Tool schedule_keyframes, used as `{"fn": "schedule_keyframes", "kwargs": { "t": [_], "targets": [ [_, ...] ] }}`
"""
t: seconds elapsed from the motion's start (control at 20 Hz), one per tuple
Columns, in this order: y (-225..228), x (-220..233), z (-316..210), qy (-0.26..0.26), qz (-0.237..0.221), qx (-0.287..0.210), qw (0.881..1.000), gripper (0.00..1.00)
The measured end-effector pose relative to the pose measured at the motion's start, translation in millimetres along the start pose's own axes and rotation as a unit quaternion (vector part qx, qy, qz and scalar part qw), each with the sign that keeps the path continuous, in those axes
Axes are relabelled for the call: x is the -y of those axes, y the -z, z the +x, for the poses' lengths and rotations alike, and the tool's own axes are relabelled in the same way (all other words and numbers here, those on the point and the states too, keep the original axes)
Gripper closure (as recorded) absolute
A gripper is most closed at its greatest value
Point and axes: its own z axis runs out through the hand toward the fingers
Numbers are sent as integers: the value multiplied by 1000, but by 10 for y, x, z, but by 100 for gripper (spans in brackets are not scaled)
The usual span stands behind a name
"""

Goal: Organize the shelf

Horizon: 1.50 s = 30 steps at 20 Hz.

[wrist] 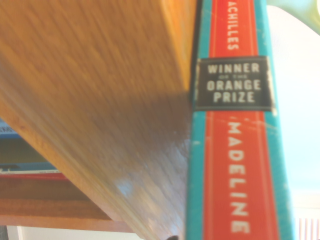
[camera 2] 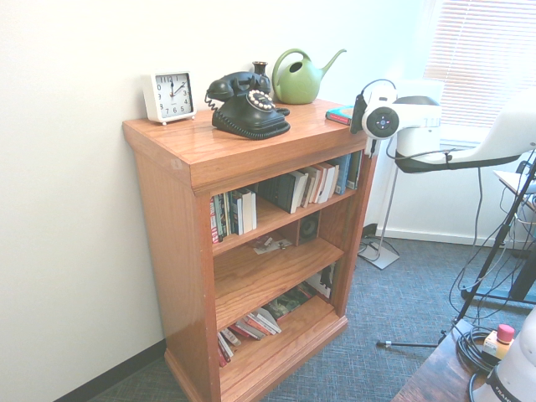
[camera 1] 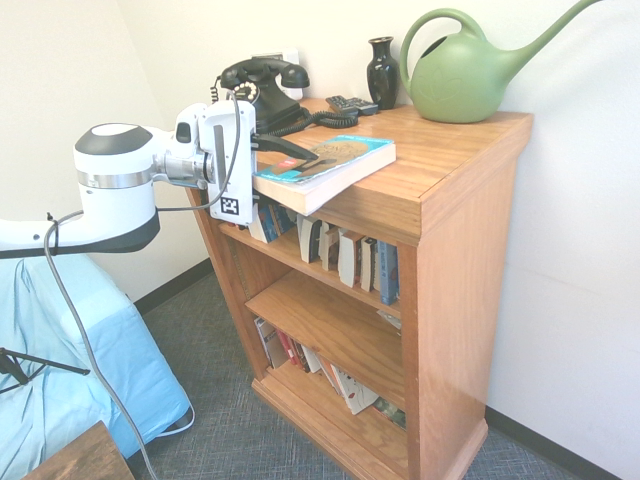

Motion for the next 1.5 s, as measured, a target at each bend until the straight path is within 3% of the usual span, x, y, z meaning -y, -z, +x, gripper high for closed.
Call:
{"fn": "schedule_keyframes", "kwargs": {
  "t": [0.85,1.2,1.5],
  "targets": [
    [21,17,44,-7,2,0,1000,100],
    [470,-516,203,-103,25,18,994,100],
    [947,-970,110,-197,81,57,975,100]
  ]
}}
